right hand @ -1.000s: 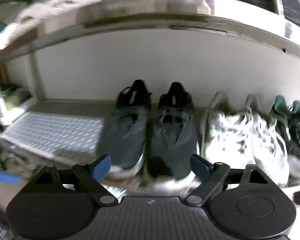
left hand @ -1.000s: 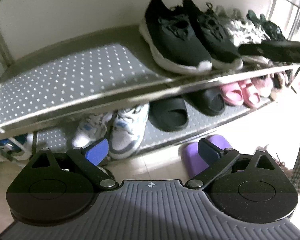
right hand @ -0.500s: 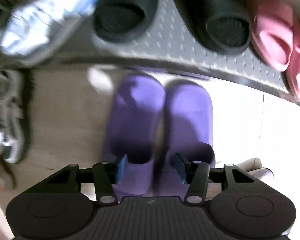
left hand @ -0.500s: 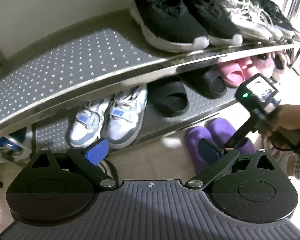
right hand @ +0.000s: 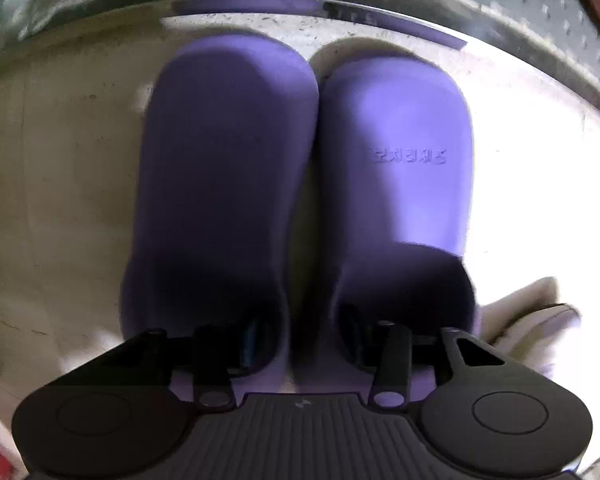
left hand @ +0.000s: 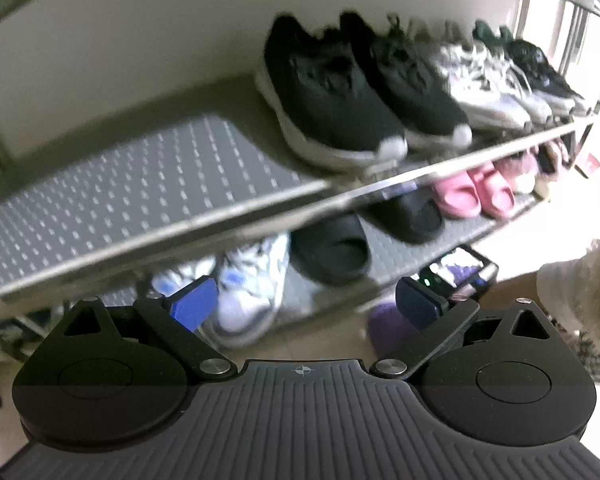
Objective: Organize scattered shoes
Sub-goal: 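Grasp the purple slide pair from the floor with the right tool, then lift the purple slides onto the shelf beside the black sneakers, then open the right tool and move it down to the white-black sneakers, then grasp the white-black sneaker pair by the heels with the right tool, then lift the white-black sneakers onto the shelf beside the purple slides, then open the right tool and pull it back from the white-black sneakers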
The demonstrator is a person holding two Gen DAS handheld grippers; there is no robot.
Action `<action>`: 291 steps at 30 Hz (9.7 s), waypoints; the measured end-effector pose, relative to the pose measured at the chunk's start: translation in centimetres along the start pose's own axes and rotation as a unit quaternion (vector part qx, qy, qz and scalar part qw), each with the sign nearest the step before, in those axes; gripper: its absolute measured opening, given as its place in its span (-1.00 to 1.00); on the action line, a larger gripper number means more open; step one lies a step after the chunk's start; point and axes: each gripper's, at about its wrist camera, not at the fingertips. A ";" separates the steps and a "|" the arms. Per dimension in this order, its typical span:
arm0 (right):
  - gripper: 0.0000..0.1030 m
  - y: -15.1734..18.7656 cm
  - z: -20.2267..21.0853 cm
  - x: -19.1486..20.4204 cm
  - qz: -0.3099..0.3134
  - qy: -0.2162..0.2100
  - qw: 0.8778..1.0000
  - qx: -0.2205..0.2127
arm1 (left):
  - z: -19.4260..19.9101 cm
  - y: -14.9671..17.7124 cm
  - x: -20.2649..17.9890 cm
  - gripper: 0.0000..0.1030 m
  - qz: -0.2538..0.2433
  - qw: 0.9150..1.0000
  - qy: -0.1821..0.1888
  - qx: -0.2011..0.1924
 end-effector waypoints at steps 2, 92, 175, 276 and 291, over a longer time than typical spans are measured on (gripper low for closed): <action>-0.29 0.8 0.3 -0.1 -0.006 -0.001 1.000 -0.016 | 0.5 -0.2 0.5 0.92 0.009 1.000 -0.002 -0.004; -0.39 4.1 27.5 6.9 0.061 -0.382 0.839 -0.383 | 13.2 2.2 11.7 0.93 0.166 0.953 -0.228 -0.114; -0.60 12.8 24.3 21.5 0.025 -0.208 0.833 -0.512 | 22.0 5.9 16.8 0.90 0.267 0.895 -0.316 -0.169; -0.26 6.2 31.7 27.0 0.107 -0.388 0.826 -0.394 | 24.9 6.3 18.7 0.92 0.317 0.849 -0.358 -0.225; -0.18 7.9 30.5 21.3 0.034 -0.306 0.819 -0.485 | 21.4 5.2 18.3 0.94 0.283 0.897 -0.314 -0.132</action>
Point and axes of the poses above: each gripper's, at about its wrist camera, not at the fingertips, and z roughly against the way its jaws point, x to its left, y to its underside, and after that the axes turned 15 degrees about y, right-handed
